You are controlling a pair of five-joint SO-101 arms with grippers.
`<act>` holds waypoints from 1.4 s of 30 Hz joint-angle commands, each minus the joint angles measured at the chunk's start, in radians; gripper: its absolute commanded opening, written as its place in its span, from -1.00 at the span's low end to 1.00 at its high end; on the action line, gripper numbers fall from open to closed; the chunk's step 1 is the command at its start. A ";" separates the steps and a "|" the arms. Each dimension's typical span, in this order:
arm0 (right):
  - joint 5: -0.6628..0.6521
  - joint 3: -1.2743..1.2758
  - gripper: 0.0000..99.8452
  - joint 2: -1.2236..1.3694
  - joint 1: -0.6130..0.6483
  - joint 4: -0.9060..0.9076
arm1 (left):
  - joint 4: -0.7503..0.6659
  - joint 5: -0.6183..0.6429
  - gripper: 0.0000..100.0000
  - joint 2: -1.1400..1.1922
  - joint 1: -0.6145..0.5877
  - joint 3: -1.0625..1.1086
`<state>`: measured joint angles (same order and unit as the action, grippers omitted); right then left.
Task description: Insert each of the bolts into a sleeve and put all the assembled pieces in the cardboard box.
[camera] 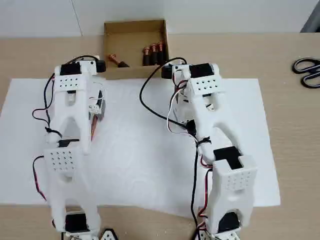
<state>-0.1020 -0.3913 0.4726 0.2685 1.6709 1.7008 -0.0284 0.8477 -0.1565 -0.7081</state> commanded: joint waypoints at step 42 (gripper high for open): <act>0.008 0.333 -0.99 -0.883 0.071 -0.059 | -0.161 0.057 -0.99 -1.370 0.233 0.714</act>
<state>-0.1020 -0.1350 -0.2716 0.3314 1.6694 1.6318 0.0038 -0.4273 0.0629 -0.0437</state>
